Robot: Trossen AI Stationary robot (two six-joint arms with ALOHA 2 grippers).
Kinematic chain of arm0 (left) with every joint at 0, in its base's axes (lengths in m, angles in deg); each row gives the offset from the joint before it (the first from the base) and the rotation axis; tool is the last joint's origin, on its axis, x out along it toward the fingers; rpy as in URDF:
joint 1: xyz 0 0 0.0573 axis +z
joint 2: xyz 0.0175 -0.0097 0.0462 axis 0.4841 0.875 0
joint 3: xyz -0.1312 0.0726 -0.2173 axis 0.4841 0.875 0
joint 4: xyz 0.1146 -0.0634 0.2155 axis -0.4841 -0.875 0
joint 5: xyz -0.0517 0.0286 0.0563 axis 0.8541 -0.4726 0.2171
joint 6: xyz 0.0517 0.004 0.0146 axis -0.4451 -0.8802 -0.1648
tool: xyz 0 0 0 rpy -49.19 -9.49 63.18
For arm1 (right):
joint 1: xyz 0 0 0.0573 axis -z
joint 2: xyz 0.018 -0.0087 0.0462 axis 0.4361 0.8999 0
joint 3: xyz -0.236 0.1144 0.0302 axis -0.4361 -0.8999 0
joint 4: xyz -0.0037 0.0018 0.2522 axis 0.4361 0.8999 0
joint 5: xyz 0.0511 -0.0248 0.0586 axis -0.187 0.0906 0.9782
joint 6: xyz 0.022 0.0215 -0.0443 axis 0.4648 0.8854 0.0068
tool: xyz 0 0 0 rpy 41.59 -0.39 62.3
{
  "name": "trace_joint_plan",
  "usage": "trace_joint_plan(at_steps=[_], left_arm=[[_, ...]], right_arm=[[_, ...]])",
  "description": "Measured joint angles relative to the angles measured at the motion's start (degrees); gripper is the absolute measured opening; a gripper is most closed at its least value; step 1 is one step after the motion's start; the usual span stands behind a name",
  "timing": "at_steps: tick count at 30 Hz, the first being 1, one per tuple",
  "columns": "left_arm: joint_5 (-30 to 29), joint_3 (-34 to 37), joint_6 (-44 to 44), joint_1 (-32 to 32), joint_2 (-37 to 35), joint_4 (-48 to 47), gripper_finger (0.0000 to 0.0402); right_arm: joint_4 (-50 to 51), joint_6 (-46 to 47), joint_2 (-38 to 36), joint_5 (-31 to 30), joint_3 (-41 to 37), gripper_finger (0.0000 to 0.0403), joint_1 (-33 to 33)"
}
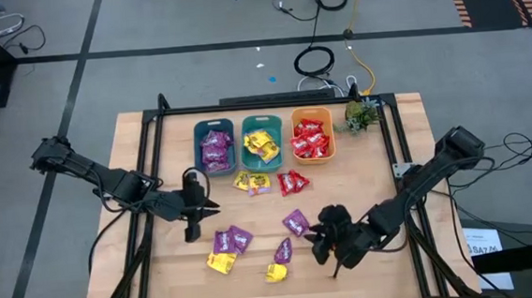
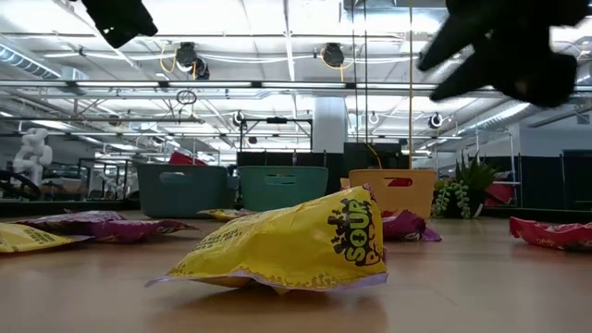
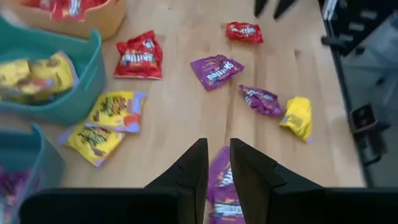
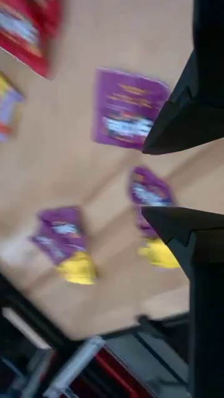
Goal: Sort candy
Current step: Put the violet candy into the blue bin
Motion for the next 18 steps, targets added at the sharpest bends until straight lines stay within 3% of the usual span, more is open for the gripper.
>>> trace_joint_plan(at_steps=[6, 18], left_arm=[[-0.93, 0.00, 1.43, 0.11, 0.00, 2.22, 0.0077], [-1.31, 0.00, 1.45, 0.11, 0.00, 3.31, 0.0077]], right_arm=[[-6.64, 6.12, -0.02, 4.61, -5.03, 0.0139, -0.73], [-12.04, 2.86, -0.02, 4.32, -5.06, 0.0139, -0.90]])
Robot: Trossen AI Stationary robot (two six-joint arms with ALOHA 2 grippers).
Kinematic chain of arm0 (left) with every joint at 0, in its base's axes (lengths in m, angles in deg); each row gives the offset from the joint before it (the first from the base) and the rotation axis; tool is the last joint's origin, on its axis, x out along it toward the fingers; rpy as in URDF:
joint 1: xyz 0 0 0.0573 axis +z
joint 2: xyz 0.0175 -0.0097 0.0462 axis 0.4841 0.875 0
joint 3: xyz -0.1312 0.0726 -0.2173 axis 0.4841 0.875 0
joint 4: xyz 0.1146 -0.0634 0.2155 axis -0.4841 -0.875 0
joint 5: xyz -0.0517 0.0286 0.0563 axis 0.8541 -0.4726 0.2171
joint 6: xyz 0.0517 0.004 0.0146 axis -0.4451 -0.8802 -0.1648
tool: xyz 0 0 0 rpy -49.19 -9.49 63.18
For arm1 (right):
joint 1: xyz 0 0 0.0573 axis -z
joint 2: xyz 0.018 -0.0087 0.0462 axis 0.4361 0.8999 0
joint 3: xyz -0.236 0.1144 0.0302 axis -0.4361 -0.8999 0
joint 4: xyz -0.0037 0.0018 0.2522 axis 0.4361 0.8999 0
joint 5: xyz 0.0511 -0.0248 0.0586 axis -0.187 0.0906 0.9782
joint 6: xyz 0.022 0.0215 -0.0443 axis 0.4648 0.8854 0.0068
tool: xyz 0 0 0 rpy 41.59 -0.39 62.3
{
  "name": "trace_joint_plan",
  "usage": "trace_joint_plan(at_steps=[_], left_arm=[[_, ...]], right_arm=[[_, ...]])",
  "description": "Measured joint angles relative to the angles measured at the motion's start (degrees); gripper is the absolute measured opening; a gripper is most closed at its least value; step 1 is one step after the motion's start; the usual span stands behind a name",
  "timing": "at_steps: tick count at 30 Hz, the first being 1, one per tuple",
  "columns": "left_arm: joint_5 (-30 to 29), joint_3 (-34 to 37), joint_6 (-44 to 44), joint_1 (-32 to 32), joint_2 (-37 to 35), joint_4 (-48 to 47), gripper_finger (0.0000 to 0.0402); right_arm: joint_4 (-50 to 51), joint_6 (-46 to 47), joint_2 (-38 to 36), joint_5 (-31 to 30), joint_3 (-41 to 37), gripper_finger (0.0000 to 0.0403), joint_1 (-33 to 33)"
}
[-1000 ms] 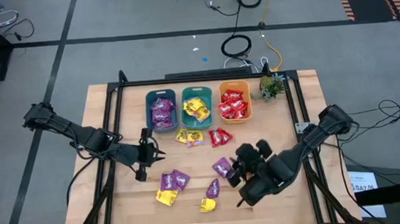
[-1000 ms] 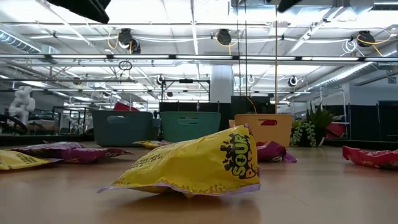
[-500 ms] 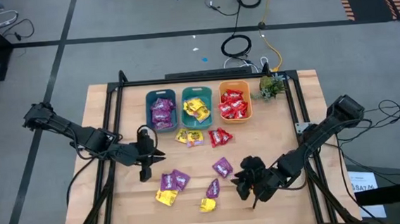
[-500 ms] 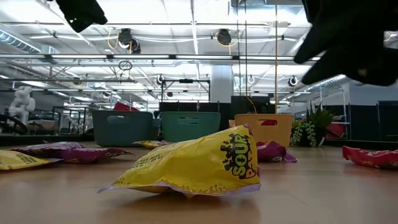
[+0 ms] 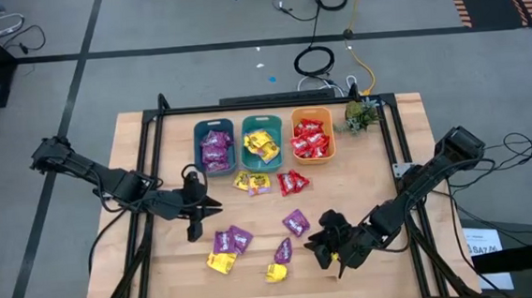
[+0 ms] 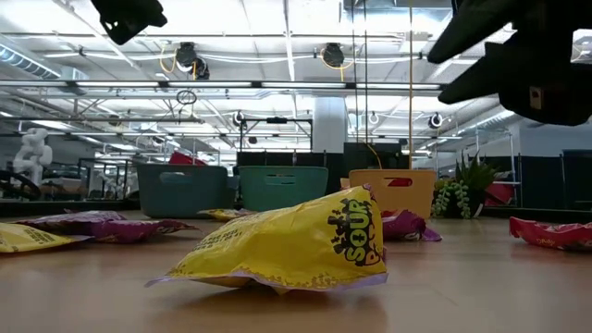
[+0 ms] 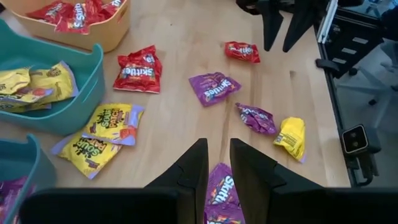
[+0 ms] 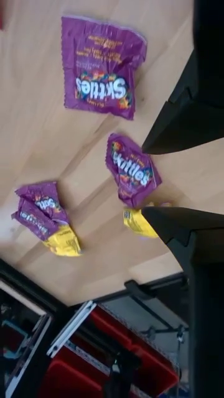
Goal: Sort candy
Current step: Put the violet candy into the blue bin
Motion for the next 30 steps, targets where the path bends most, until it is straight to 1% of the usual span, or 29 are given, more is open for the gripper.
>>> trace_joint_plan(at_steps=[3, 5, 9, 11, 13, 15, 19, 20, 24, 28, 30], left_arm=[[-0.03, 0.00, 0.00, 0.10, 0.00, -0.85, 0.0081], [-0.03, 0.00, 0.00, 0.71, 0.00, -2.17, 0.0092], [-0.66, 0.00, -0.04, 2.47, 0.00, -7.02, 0.0138], [-2.49, 0.00, -0.06, 3.38, 0.00, -8.55, 0.0166], [-4.13, 0.00, -0.07, 3.99, 0.00, -8.85, 0.0188], [-4.36, 0.00, -0.07, 4.22, 0.00, -8.78, 0.0200], [-3.47, 0.00, 0.47, 4.13, 0.00, -7.73, 0.0205], [-3.42, 0.00, 2.00, 4.13, 0.00, -7.60, 0.0205], [-5.17, -0.02, 13.10, 3.55, 0.23, -8.73, 0.0203], [-6.11, -0.04, 17.20, -1.32, 1.61, -8.60, 0.0199], [-7.85, -0.04, 20.90, -4.60, 3.55, -8.60, 0.0198]], right_arm=[[-0.31, 1.54, 0.00, -0.02, 0.02, 0.0139, 0.00], [-0.33, 3.46, 0.00, -0.02, 0.02, 0.0139, 0.00], [-0.32, 6.24, 0.02, -0.02, 0.02, 0.0139, 0.00], [-0.30, 6.86, 0.02, -0.02, 0.02, 0.0139, 0.00], [0.29, 6.94, 0.02, 0.00, 0.02, 0.0139, 0.00], [1.44, 6.06, 0.02, 0.13, 0.02, 0.0139, 0.00], [2.71, 0.08, 0.02, 1.02, 0.02, 0.0139, 0.00], [2.68, -0.89, 0.02, 1.64, 0.02, 0.0139, 0.00], [2.77, -3.53, 0.03, 1.60, 0.02, 0.0139, 0.00], [2.68, -11.53, 0.41, 1.36, 0.06, 0.0139, -0.28], [3.10, -13.02, 0.78, 1.39, 0.07, 0.0139, -0.37]])
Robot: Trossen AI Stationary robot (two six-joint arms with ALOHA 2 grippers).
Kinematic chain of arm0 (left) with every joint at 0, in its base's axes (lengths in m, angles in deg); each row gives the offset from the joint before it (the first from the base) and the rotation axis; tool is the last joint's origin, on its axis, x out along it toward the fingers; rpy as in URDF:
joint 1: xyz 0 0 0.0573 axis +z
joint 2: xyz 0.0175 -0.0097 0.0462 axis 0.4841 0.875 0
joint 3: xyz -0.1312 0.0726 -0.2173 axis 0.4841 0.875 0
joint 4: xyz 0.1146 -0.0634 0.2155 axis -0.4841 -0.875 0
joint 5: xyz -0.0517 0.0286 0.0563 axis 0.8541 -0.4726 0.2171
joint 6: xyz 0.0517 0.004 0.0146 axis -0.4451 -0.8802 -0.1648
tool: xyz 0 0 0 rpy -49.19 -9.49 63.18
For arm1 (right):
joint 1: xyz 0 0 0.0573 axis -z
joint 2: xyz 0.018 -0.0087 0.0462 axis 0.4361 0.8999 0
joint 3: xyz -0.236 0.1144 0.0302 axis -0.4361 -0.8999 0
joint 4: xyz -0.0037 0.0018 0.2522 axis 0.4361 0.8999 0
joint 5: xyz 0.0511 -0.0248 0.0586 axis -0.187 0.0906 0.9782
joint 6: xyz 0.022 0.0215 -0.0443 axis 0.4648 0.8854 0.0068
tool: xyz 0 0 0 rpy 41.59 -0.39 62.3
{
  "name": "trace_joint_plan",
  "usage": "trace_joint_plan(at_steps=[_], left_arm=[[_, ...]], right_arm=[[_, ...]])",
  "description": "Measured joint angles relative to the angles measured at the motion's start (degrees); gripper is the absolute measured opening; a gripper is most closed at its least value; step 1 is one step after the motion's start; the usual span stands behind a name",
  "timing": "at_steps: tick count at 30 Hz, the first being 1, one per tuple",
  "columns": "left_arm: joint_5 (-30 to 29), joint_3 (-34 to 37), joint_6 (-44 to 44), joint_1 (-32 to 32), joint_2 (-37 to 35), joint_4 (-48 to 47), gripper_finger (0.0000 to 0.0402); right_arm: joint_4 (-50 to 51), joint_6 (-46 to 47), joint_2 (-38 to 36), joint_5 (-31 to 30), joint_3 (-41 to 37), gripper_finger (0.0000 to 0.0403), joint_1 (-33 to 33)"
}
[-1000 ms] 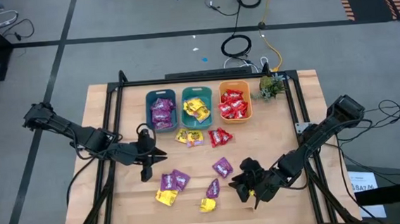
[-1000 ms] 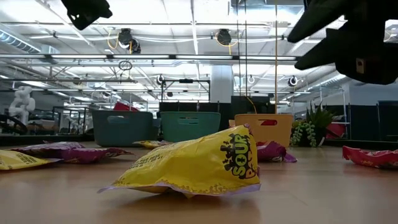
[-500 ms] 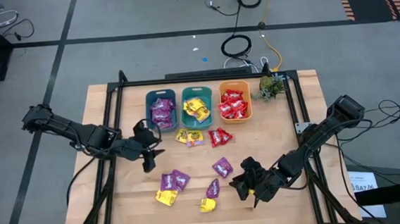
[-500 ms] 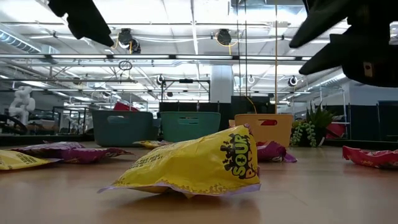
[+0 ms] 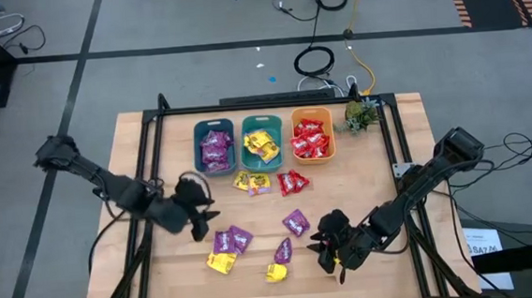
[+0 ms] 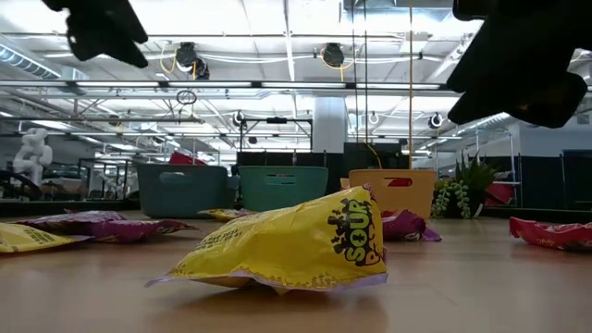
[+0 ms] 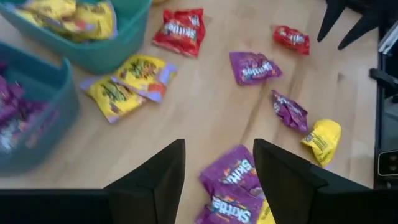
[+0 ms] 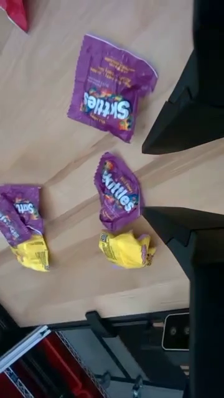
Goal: Sort candy
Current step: Put the violet candy into the blue bin
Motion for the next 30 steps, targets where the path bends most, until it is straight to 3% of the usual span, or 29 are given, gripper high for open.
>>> trace_joint_plan(at_steps=[10, 21, 30], left_arm=[[-4.56, 0.00, 19.18, -12.49, 15.09, -0.78, 0.0198], [-4.40, 0.00, 17.14, -14.70, 30.96, 5.87, 0.0198], [-7.49, -0.33, 12.25, -12.32, 42.63, 12.69, 0.0198]], right_arm=[[-0.33, 0.15, 1.60, 0.20, 0.00, 0.0139, -0.37], [-3.58, -4.17, 1.59, 0.23, -0.02, 0.0139, -0.39], [-3.55, -5.09, 1.58, 0.36, -0.02, 0.0139, -0.44]])
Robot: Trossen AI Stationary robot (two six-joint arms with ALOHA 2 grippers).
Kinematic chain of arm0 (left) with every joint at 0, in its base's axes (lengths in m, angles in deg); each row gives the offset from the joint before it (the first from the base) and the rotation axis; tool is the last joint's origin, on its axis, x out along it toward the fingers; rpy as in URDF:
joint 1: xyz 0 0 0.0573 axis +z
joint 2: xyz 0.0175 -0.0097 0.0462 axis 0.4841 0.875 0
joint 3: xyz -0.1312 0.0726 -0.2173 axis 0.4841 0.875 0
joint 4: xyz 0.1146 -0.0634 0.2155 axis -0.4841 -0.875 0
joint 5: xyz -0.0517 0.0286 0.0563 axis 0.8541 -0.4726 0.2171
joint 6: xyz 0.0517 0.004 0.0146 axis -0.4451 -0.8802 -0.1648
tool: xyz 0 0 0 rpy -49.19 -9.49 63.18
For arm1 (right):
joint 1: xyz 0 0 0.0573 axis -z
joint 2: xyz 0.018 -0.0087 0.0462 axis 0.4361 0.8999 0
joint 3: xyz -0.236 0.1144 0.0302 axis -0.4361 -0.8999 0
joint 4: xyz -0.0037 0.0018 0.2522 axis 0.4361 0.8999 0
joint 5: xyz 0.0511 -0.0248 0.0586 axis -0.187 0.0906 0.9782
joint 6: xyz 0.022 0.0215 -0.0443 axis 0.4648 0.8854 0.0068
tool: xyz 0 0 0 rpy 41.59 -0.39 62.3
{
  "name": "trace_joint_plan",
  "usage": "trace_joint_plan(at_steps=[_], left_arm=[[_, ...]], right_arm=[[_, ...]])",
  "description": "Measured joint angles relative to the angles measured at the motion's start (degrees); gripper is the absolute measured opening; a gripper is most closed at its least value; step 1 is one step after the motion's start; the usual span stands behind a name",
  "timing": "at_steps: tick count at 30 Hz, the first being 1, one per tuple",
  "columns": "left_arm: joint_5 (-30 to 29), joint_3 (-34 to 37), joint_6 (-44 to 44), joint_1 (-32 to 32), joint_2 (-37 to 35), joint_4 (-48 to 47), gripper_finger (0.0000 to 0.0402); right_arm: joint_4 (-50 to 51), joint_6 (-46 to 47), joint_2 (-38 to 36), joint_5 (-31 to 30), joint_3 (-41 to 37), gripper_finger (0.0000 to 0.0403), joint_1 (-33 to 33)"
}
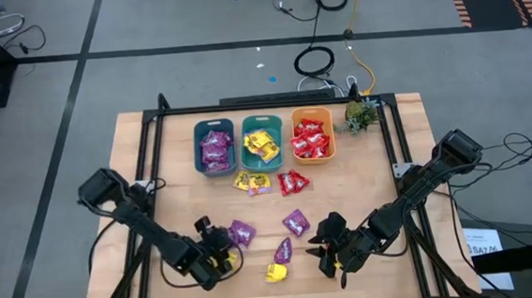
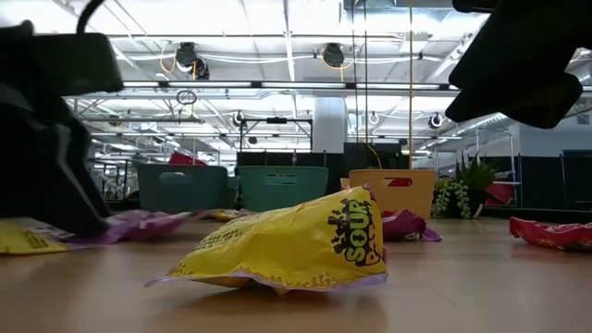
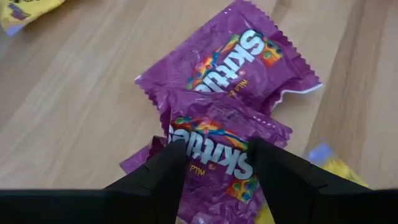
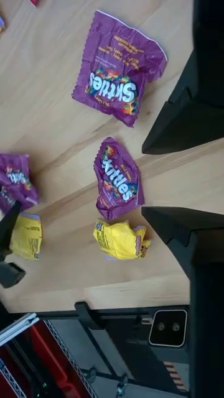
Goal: Sort candy
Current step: Put the violet candy into the blue bin
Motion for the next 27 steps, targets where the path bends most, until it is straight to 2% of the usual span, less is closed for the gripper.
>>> trace_joint_plan(at_steps=[4, 6, 14, 19, 27], left_arm=[[0.75, -0.24, -0.06, 1.13, 3.47, 4.54, 0.0194], [0.90, -0.20, -0.21, 1.23, 3.58, 5.55, 0.0180], [4.17, 0.19, -0.23, 2.83, -0.44, 3.33, 0.0042], [6.97, 0.74, -0.34, 3.00, -5.90, 0.72, 0.0016], [7.74, 0.59, -0.29, 2.94, -17.38, -1.51, 0.0011]], right_arm=[[-0.29, -0.16, 0.00, 0.00, 0.00, 0.0139, -0.30], [-0.30, -0.16, 0.00, -0.02, 0.00, 0.0139, -0.65], [-0.32, -1.05, 0.00, -0.02, 0.00, 0.0139, -2.47], [-0.34, -1.24, 0.00, -0.07, 0.00, 0.0139, -3.54], [-0.34, -1.90, -0.02, -0.37, 0.00, 0.0139, -4.07]])
